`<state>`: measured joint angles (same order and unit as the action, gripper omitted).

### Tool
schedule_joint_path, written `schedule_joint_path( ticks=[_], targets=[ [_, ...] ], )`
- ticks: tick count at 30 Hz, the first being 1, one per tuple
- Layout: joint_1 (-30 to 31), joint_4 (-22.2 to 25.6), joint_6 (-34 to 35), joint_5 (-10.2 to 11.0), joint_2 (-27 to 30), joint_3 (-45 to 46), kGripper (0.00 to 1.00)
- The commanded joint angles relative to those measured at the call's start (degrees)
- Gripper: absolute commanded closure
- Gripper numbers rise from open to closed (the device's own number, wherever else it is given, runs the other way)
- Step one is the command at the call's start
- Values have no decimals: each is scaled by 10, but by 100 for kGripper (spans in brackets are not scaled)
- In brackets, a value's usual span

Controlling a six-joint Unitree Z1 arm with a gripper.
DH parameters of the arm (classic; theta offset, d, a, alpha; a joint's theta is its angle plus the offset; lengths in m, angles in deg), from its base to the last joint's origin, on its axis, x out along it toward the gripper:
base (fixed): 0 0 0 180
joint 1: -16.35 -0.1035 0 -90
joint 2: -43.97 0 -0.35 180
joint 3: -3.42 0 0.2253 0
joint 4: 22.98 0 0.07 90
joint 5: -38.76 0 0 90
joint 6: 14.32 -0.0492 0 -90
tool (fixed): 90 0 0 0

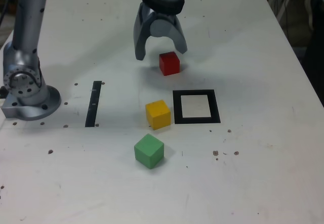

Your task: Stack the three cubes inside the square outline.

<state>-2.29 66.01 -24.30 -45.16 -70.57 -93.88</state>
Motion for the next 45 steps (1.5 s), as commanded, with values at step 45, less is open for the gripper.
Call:
schedule_joint_path(
  ticks=[45],
  targets=[
    [2, -104, 14, -20, -20, 29, 46]
  ],
)
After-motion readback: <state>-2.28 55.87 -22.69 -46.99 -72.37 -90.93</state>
